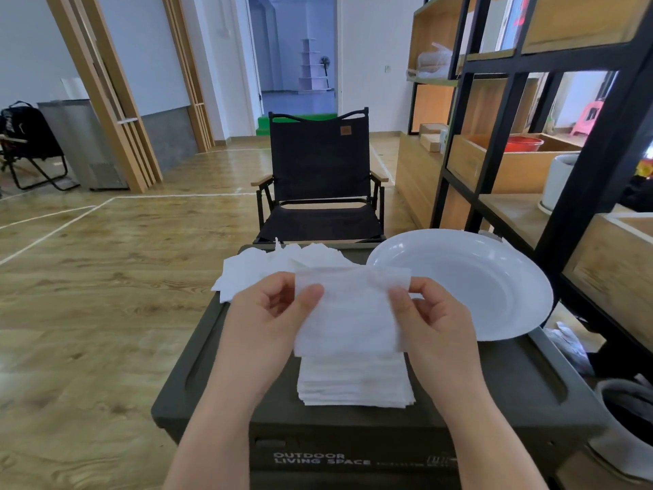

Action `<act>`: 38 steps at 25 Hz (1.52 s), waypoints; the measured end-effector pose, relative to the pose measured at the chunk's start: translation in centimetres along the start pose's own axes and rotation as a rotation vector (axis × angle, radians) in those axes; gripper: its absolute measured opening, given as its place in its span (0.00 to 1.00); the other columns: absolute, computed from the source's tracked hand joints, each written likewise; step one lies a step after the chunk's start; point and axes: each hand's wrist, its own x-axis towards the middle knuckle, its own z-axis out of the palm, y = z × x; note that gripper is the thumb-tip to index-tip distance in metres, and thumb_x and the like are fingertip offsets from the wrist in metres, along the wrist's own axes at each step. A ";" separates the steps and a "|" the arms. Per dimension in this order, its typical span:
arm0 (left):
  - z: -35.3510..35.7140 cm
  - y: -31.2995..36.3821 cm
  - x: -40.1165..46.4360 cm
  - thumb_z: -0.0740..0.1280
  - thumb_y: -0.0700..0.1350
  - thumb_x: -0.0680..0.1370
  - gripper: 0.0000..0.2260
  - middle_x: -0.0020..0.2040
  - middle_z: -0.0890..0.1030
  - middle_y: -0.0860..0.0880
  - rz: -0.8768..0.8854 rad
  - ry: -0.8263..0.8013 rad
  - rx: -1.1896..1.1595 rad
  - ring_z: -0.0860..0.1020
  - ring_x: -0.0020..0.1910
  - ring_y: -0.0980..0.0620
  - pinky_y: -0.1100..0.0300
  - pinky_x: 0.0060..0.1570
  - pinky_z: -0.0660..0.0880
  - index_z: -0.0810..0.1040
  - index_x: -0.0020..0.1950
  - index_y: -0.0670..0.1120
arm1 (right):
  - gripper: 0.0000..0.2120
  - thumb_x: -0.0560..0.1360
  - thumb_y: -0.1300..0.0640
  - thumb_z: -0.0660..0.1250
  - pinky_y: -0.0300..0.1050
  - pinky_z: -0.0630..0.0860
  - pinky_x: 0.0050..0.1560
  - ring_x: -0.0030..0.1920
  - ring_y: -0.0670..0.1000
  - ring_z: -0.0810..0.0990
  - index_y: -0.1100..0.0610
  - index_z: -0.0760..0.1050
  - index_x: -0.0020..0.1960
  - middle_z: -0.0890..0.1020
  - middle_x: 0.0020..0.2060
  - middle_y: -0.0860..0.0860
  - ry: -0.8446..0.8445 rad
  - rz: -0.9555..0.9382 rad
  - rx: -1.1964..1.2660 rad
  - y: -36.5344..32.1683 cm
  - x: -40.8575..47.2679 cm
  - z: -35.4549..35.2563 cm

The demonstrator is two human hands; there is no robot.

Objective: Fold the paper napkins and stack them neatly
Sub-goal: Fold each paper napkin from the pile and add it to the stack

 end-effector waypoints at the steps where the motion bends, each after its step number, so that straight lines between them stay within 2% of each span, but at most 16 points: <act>1: 0.3 -0.1 0.1 0.68 0.47 0.76 0.06 0.40 0.86 0.50 -0.025 0.032 -0.024 0.82 0.40 0.54 0.59 0.44 0.77 0.83 0.41 0.49 | 0.06 0.77 0.50 0.62 0.50 0.80 0.41 0.40 0.57 0.81 0.48 0.77 0.48 0.84 0.36 0.55 0.000 0.013 -0.014 0.1 0.0 0.2; 3: 0.9 -1.0 0.3 0.66 0.49 0.78 0.10 0.36 0.84 0.52 -0.077 0.097 0.010 0.79 0.36 0.58 0.64 0.39 0.73 0.82 0.39 0.48 | 0.06 0.77 0.49 0.62 0.41 0.76 0.34 0.36 0.58 0.80 0.48 0.76 0.49 0.82 0.33 0.58 -0.003 0.039 -0.097 0.7 0.0 0.5; 5: 1.2 -2.6 0.7 0.64 0.51 0.78 0.12 0.32 0.81 0.56 -0.111 0.130 0.194 0.77 0.33 0.60 0.67 0.33 0.69 0.80 0.38 0.49 | 0.07 0.78 0.48 0.61 0.32 0.68 0.31 0.32 0.51 0.76 0.50 0.75 0.50 0.79 0.30 0.53 -0.008 0.058 -0.288 1.6 0.2 0.9; 8: 1.2 -4.7 1.1 0.62 0.53 0.79 0.12 0.34 0.79 0.54 -0.140 0.083 0.543 0.76 0.35 0.57 0.64 0.32 0.68 0.79 0.41 0.49 | 0.07 0.78 0.48 0.61 0.33 0.65 0.35 0.34 0.45 0.73 0.50 0.73 0.48 0.74 0.32 0.44 0.013 0.056 -0.554 2.7 0.2 1.3; 14: 1.5 -6.2 1.4 0.65 0.55 0.76 0.10 0.39 0.80 0.54 -0.223 0.033 0.665 0.76 0.36 0.59 0.66 0.34 0.70 0.77 0.43 0.49 | 0.07 0.76 0.48 0.63 0.33 0.63 0.32 0.34 0.43 0.72 0.51 0.74 0.45 0.74 0.35 0.44 0.012 0.120 -0.727 3.6 -0.2 1.8; 17: 1.4 -5.8 1.3 0.64 0.57 0.75 0.11 0.38 0.78 0.55 -0.275 0.030 0.832 0.76 0.37 0.56 0.61 0.33 0.70 0.75 0.43 0.50 | 0.08 0.75 0.48 0.64 0.33 0.62 0.29 0.32 0.43 0.71 0.51 0.71 0.42 0.74 0.32 0.43 0.024 0.195 -0.743 3.5 -0.3 1.8; 20: 1.2 -4.2 2.0 0.63 0.53 0.77 0.08 0.39 0.76 0.54 -0.100 0.210 1.116 0.73 0.38 0.53 0.59 0.34 0.66 0.74 0.47 0.49 | 0.08 0.75 0.49 0.65 0.33 0.61 0.28 0.31 0.43 0.71 0.51 0.69 0.41 0.74 0.32 0.44 0.064 0.188 -0.709 3.2 -0.2 1.3; 22: 1.5 -3.4 4.6 0.65 0.47 0.77 0.05 0.41 0.78 0.51 0.101 0.303 1.083 0.74 0.40 0.50 0.59 0.36 0.66 0.73 0.50 0.48 | 0.08 0.75 0.49 0.65 0.30 0.61 0.29 0.31 0.43 0.73 0.49 0.69 0.41 0.74 0.31 0.44 0.101 0.140 -0.668 2.9 -0.1 1.0; 23: 1.8 -3.4 6.5 0.66 0.44 0.76 0.06 0.44 0.79 0.50 0.192 0.286 1.070 0.75 0.42 0.49 0.59 0.38 0.68 0.73 0.52 0.47 | 0.08 0.75 0.48 0.65 0.30 0.63 0.29 0.30 0.44 0.74 0.49 0.68 0.41 0.75 0.30 0.45 0.116 0.111 -0.636 2.8 -0.1 0.9; 26: 3.6 -4.9 12.0 0.69 0.40 0.73 0.15 0.55 0.77 0.48 0.406 0.025 1.244 0.75 0.52 0.49 0.62 0.47 0.69 0.73 0.59 0.49 | 0.10 0.75 0.48 0.66 0.30 0.64 0.30 0.29 0.45 0.74 0.48 0.68 0.39 0.74 0.27 0.45 0.123 0.044 -0.513 2.5 0.2 1.0; 28: 4.4 -6.4 14.1 0.68 0.41 0.74 0.14 0.59 0.77 0.48 0.374 -0.080 1.320 0.74 0.56 0.50 0.63 0.52 0.70 0.75 0.59 0.49 | 0.11 0.74 0.48 0.66 0.28 0.64 0.31 0.29 0.44 0.74 0.46 0.66 0.37 0.74 0.27 0.44 0.115 0.028 -0.449 2.3 0.2 1.0; 32: 4.5 -6.6 15.0 0.62 0.44 0.79 0.10 0.53 0.81 0.48 0.348 0.002 1.328 0.76 0.52 0.50 0.60 0.51 0.73 0.82 0.55 0.48 | 0.13 0.74 0.49 0.67 0.28 0.66 0.31 0.29 0.45 0.74 0.45 0.65 0.35 0.73 0.26 0.45 0.126 -0.026 -0.386 2.1 0.4 0.4; 34: 3.7 -4.8 13.6 0.62 0.44 0.79 0.09 0.50 0.82 0.48 0.398 0.079 1.260 0.77 0.49 0.50 0.59 0.47 0.73 0.82 0.51 0.48 | 0.11 0.73 0.49 0.68 0.27 0.69 0.36 0.34 0.43 0.75 0.44 0.66 0.38 0.75 0.32 0.42 0.121 -0.068 -0.373 2.1 0.5 0.2; 35: 3.2 -3.6 12.3 0.63 0.44 0.78 0.08 0.49 0.82 0.49 0.437 0.089 1.227 0.77 0.48 0.50 0.58 0.46 0.73 0.82 0.50 0.48 | 0.10 0.73 0.48 0.68 0.25 0.69 0.42 0.40 0.42 0.75 0.42 0.67 0.43 0.76 0.38 0.39 0.104 -0.096 -0.368 2.2 0.5 0.2; 37: 2.0 -1.2 8.8 0.68 0.42 0.75 0.03 0.45 0.82 0.50 0.569 0.037 1.187 0.77 0.45 0.48 0.57 0.43 0.72 0.82 0.45 0.48 | 0.18 0.72 0.47 0.69 0.23 0.61 0.53 0.55 0.37 0.69 0.36 0.65 0.56 0.69 0.53 0.32 0.044 -0.152 -0.389 2.1 0.3 0.3; 38: 1.4 -0.2 6.9 0.71 0.41 0.72 0.03 0.42 0.82 0.51 0.632 0.001 1.168 0.78 0.43 0.48 0.56 0.41 0.72 0.82 0.43 0.48 | 0.23 0.71 0.46 0.70 0.26 0.58 0.59 0.60 0.36 0.63 0.36 0.64 0.61 0.65 0.58 0.31 0.031 -0.192 -0.422 2.1 0.2 0.5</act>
